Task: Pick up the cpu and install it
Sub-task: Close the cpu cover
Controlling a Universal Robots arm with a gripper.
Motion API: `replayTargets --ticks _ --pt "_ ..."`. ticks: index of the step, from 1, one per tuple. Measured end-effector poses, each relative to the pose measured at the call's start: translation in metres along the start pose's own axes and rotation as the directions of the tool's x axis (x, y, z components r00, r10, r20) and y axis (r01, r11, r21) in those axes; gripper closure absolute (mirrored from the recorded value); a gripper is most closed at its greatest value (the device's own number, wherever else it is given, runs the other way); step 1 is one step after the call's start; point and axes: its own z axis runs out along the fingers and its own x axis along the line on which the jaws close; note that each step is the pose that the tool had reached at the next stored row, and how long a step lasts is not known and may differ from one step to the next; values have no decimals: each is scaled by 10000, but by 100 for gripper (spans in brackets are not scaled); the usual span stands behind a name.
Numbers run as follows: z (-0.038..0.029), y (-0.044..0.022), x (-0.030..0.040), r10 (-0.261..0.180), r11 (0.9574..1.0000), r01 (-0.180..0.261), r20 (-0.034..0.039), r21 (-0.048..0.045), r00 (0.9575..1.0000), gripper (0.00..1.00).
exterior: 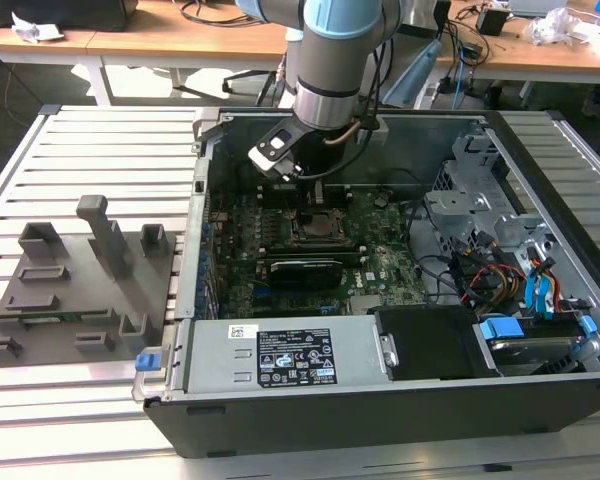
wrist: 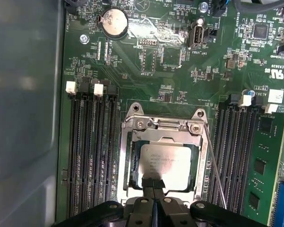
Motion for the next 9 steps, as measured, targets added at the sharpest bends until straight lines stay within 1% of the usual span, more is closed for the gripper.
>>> replayTargets --ticks 3,5,6,7,8,9 --pt "10 1 1 0 10000 0 -4 -3 10000 89" --pt "1 2 2 0 10000 0 -14 -12 10000 89" --pt "-11 2 4 0 10000 0 -26 -21 10000 89" --pt "-45 2 -1 0 10000 0 -9 -8 10000 89" --pt "-68 11 -3 -1 10000 1 -8 -5 10000 89" --pt "-77 27 -5 0 10000 0 -7 -1 10000 89"
